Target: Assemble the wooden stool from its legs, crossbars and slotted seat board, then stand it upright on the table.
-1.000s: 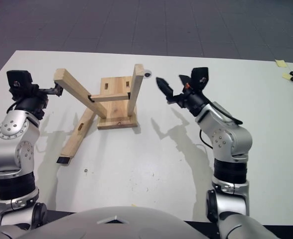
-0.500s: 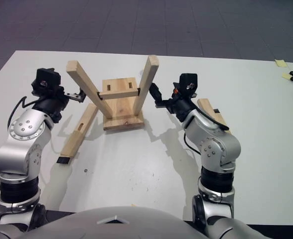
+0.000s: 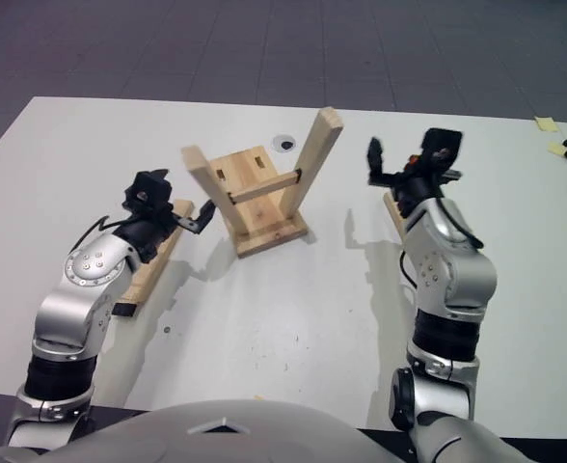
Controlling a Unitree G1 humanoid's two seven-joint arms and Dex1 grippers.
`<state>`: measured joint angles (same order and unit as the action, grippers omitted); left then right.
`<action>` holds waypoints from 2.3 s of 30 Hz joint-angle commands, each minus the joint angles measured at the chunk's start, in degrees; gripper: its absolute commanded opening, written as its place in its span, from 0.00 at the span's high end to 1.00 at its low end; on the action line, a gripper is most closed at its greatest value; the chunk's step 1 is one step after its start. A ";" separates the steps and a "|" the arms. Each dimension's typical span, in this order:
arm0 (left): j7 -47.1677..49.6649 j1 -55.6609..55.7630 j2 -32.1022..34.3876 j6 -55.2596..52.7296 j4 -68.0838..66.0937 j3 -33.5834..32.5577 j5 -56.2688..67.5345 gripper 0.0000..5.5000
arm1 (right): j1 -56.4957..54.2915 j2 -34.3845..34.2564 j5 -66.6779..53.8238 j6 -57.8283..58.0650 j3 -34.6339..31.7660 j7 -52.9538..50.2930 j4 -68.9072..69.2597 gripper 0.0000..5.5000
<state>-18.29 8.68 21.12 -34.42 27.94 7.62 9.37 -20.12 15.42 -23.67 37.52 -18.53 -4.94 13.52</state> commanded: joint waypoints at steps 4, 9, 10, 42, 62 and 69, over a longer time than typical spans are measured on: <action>-8.53 16.56 -4.03 5.54 -8.64 11.34 -2.33 0.02 | -13.13 3.37 0.95 -14.28 -6.28 0.78 -4.85 0.02; -6.17 19.91 -7.14 7.57 -12.41 7.91 -2.54 0.02 | -18.37 1.49 -15.11 -13.36 -6.32 9.15 1.97 0.02; -5.51 19.37 -6.82 7.70 -12.60 6.49 -2.57 0.02 | -17.93 0.94 -24.53 -9.00 -6.84 10.85 4.50 0.02; 0.54 10.37 -4.33 8.70 -14.61 -3.90 -5.14 0.02 | 2.75 21.20 -38.42 7.82 6.82 28.25 8.33 0.02; -2.30 -1.45 2.93 3.86 -6.25 -14.56 -1.99 0.02 | 23.57 28.33 -7.44 -7.31 -2.09 36.93 -12.33 0.02; -10.22 -12.10 9.53 -0.43 -4.48 -10.68 -1.78 0.02 | 21.77 24.70 -4.73 -10.59 -2.93 34.78 -11.82 0.02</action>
<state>-26.68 -0.78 28.14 -33.61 23.05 -4.07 8.18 1.37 40.52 -31.00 28.22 -20.71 31.78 3.62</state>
